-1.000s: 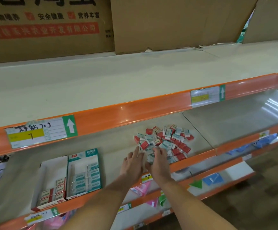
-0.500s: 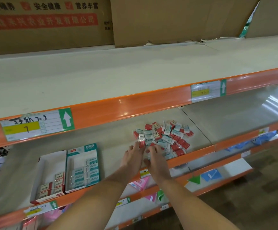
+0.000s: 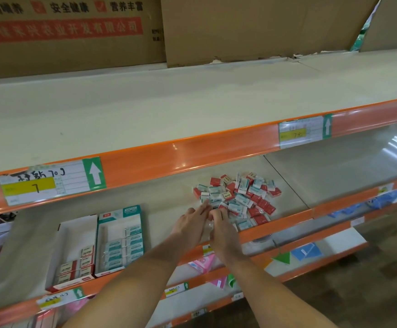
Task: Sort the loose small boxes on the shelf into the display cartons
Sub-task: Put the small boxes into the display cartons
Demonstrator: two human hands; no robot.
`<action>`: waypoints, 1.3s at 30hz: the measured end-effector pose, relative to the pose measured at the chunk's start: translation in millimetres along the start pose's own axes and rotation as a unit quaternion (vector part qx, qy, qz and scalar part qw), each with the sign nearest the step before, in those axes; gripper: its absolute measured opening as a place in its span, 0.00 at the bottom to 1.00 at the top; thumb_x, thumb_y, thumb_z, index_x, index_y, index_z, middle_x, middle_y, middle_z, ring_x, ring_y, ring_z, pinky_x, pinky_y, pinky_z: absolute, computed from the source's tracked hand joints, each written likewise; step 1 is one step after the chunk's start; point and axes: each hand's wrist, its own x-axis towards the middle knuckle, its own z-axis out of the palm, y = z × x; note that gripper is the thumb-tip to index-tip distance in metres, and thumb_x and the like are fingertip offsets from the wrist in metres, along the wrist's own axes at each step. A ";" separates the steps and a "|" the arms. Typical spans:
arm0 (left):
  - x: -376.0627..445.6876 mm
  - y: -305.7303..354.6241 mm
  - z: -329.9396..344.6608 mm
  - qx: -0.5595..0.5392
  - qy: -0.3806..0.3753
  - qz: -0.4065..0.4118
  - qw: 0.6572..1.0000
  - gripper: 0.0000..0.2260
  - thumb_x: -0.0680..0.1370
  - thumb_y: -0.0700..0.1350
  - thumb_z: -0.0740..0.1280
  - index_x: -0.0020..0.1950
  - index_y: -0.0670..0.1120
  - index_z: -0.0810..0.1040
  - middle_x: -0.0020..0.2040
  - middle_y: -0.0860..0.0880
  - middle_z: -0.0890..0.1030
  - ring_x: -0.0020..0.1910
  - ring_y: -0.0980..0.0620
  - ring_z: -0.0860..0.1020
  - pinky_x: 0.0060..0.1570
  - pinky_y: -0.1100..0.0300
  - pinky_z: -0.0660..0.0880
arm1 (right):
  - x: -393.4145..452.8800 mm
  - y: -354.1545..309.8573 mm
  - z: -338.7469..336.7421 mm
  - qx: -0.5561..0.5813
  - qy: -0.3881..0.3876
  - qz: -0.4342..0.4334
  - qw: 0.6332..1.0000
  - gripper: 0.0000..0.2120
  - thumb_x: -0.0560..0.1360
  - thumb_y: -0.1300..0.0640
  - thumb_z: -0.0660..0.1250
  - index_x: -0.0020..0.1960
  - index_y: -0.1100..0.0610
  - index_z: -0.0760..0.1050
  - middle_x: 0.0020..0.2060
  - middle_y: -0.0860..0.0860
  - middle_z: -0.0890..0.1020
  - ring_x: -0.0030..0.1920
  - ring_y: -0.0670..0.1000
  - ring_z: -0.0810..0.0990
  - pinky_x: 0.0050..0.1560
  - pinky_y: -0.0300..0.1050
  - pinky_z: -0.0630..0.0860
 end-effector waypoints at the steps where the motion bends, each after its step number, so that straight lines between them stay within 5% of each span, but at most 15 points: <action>1: 0.7 -0.3 1.0 -0.006 0.003 -0.004 1.000 0.36 0.77 0.42 0.67 0.79 0.53 0.52 0.76 0.52 0.63 0.62 0.47 0.71 0.60 0.54 0.72 | 0.7 0.8 0.1 0.007 -0.001 0.000 1.000 0.14 0.77 0.66 0.67 0.58 0.52 0.68 0.56 0.48 0.72 0.46 0.45 0.74 0.44 0.36 0.77; 6: -15.6 -1.2 8.5 0.009 0.087 -0.025 0.996 0.22 0.79 0.50 0.67 0.72 0.54 0.67 0.66 0.51 0.69 0.61 0.51 0.71 0.62 0.58 0.72 | -0.1 2.3 -0.2 0.030 -0.003 -0.026 0.999 0.13 0.77 0.61 0.68 0.58 0.50 0.70 0.53 0.45 0.72 0.45 0.43 0.75 0.46 0.38 0.79; 11: -34.7 -7.5 26.4 -0.080 0.123 -0.101 0.984 0.20 0.80 0.52 0.65 0.70 0.51 0.66 0.67 0.50 0.69 0.64 0.51 0.69 0.65 0.58 0.69 | -1.5 4.7 2.6 0.006 -0.005 -0.025 1.000 0.11 0.80 0.64 0.61 0.55 0.48 0.69 0.51 0.42 0.68 0.42 0.41 0.72 0.39 0.32 0.70; 15: -51.8 -12.3 31.1 -0.215 0.175 -0.134 0.951 0.10 0.79 0.48 0.67 0.58 0.52 0.71 0.54 0.55 0.73 0.52 0.54 0.72 0.52 0.63 0.71 | -1.0 2.4 3.4 -0.046 -0.052 -0.086 0.994 0.12 0.81 0.61 0.62 0.62 0.50 0.70 0.58 0.46 0.72 0.49 0.43 0.74 0.46 0.33 0.71; 20: -55.4 -18.0 19.2 -0.326 0.170 -0.176 0.913 0.12 0.71 0.33 0.70 0.42 0.51 0.77 0.40 0.57 0.79 0.40 0.55 0.77 0.41 0.61 0.77 | 1.3 -17.0 5.0 0.077 -0.011 -0.029 0.997 0.06 0.81 0.52 0.64 0.55 0.48 0.68 0.49 0.44 0.74 0.44 0.41 0.75 0.37 0.28 0.67; 23: -57.3 -23.7 21.7 -0.389 0.168 -0.195 0.885 0.16 0.68 0.30 0.70 0.47 0.51 0.78 0.43 0.55 0.81 0.42 0.55 0.80 0.45 0.54 0.80 | 2.1 -24.0 10.3 0.159 -0.008 0.037 0.986 0.03 0.81 0.53 0.64 0.53 0.49 0.69 0.46 0.45 0.77 0.44 0.40 0.76 0.36 0.26 0.69; 29: -66.0 -27.1 22.7 -0.373 0.180 -0.186 0.891 0.14 0.69 0.34 0.73 0.45 0.52 0.80 0.49 0.56 0.78 0.48 0.61 0.76 0.48 0.74 0.72 | 10.3 -11.7 12.8 0.181 -0.066 0.066 0.979 0.05 0.83 0.55 0.59 0.55 0.50 0.73 0.46 0.48 0.80 0.45 0.48 0.81 0.42 0.39 0.76; 32: -67.3 -29.6 25.7 -0.369 0.177 -0.178 0.895 0.13 0.67 0.36 0.76 0.44 0.51 0.78 0.50 0.56 0.77 0.48 0.58 0.77 0.50 0.69 0.76 | 8.8 -10.8 12.0 0.187 -0.098 0.070 0.975 0.13 0.79 0.58 0.64 0.62 0.48 0.72 0.52 0.47 0.79 0.51 0.47 0.80 0.50 0.42 0.78; 35: -66.5 -32.2 26.4 -0.366 0.163 -0.165 0.901 0.13 0.65 0.41 0.78 0.46 0.50 0.80 0.50 0.56 0.78 0.46 0.58 0.78 0.48 0.62 0.79 | 6.0 -9.8 9.7 0.194 -0.109 0.062 0.973 0.18 0.78 0.58 0.68 0.65 0.47 0.71 0.55 0.44 0.78 0.52 0.44 0.79 0.48 0.34 0.76; 39: -65.0 -34.5 26.0 -0.380 0.177 -0.175 0.891 0.18 0.65 0.39 0.77 0.51 0.51 0.80 0.48 0.56 0.80 0.47 0.57 0.79 0.49 0.57 0.80 | 8.5 -10.3 9.8 0.205 -0.097 0.059 0.972 0.11 0.79 0.50 0.68 0.60 0.47 0.74 0.49 0.44 0.80 0.47 0.41 0.79 0.43 0.32 0.74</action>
